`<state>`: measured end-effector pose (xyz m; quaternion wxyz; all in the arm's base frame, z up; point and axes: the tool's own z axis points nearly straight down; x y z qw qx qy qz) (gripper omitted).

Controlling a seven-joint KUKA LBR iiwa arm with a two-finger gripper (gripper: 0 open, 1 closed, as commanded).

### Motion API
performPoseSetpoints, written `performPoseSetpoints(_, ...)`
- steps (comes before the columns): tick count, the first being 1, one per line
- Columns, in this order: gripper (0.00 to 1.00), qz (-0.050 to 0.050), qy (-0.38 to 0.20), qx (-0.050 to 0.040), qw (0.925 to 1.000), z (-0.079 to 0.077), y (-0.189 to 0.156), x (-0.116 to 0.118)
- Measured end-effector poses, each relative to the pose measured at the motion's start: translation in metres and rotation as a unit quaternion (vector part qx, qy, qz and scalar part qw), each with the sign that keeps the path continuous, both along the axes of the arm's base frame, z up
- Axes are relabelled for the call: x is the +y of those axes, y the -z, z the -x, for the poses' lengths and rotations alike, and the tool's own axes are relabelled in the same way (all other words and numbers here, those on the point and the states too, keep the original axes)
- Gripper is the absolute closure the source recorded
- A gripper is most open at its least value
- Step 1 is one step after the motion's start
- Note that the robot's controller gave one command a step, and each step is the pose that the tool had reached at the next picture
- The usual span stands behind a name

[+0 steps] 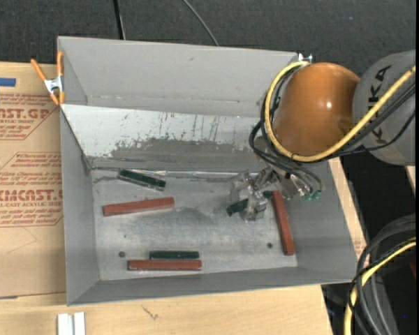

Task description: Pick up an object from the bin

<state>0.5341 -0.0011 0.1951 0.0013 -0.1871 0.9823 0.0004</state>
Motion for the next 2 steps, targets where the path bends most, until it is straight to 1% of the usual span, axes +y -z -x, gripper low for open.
performPoseSetpoints(1,1.00,0.000,0.000,0.0001,1.0000,0.000,0.000,0.000)
performPoseSetpoints(2,1.00,0.001,-0.225,-0.0014,0.9743,0.042,-0.122,-0.037)
